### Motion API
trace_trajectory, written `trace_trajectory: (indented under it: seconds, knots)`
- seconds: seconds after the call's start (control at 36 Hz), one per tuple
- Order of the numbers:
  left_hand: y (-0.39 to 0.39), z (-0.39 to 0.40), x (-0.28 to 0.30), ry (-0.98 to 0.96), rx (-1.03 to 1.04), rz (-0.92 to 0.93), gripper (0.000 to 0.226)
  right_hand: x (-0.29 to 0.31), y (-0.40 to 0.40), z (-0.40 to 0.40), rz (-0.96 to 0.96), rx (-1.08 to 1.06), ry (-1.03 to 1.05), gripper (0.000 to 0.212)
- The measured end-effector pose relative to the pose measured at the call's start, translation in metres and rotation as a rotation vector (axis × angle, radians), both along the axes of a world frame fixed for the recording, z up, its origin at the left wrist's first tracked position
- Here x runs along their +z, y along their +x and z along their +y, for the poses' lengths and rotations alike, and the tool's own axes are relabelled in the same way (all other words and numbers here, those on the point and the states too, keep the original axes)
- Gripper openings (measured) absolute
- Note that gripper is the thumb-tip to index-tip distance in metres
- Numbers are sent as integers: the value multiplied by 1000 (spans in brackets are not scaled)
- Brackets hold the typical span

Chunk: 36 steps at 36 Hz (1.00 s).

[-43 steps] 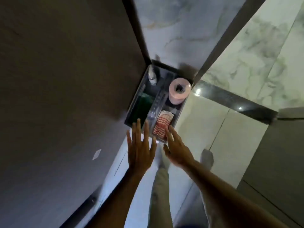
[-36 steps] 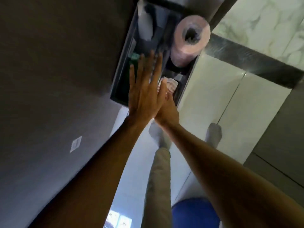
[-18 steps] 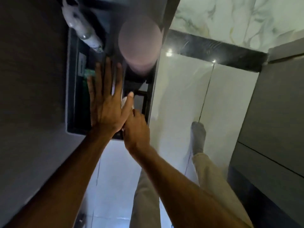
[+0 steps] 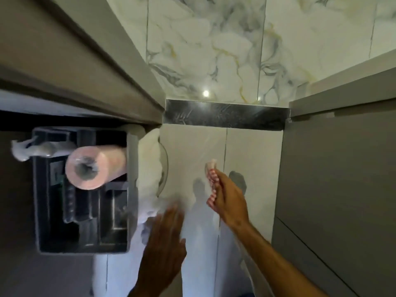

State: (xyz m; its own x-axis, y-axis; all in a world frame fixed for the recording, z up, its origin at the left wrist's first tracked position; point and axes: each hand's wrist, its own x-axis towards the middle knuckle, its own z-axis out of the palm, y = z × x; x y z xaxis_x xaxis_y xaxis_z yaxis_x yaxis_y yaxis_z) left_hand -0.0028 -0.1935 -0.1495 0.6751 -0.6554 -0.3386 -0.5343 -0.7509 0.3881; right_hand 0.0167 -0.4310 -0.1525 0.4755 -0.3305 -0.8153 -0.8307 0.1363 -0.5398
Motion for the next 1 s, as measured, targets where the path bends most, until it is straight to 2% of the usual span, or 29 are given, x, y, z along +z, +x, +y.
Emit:
trace_trajectory:
  seconds: [0.06,0.11,0.17,0.22,0.31,0.42,0.58,0.69,0.75,0.83,0.92,1.0]
  knots:
    - [1,-34,-26,34,-45,119,60,-30,5,-34,34,-56,-69,35]
    - [10,-65,-64,71,-65,163,64,-60,17,-61,78,-141,-86,19]
    - [28,-94,-107,116,-23,150,65,-93,32,-84,64,-39,-133,34]
    - [48,-120,-150,198,145,157,67,-133,44,-99,10,49,-200,46]
    - [71,-151,-212,275,329,178,71,-196,66,-111,-69,170,-304,45]
    - [94,-171,-289,270,249,125,74,-269,94,-110,-109,176,-351,47]
    - [112,-157,-385,321,262,25,75,-359,111,-89,-161,489,-572,53]
    - [131,-141,-435,299,262,-113,74,-409,116,-82,-414,476,-854,50]
    - [139,-132,-459,253,245,-181,73,-430,124,-86,-464,592,-975,52]
    - [142,-116,-488,177,203,-308,74,-457,137,-91,-484,738,-1034,62]
    - [143,-108,-502,126,186,-368,75,-475,154,-91,-519,701,-1110,64]
    - [144,-111,-501,95,201,-365,75,-474,177,-82,-544,661,-1073,70]
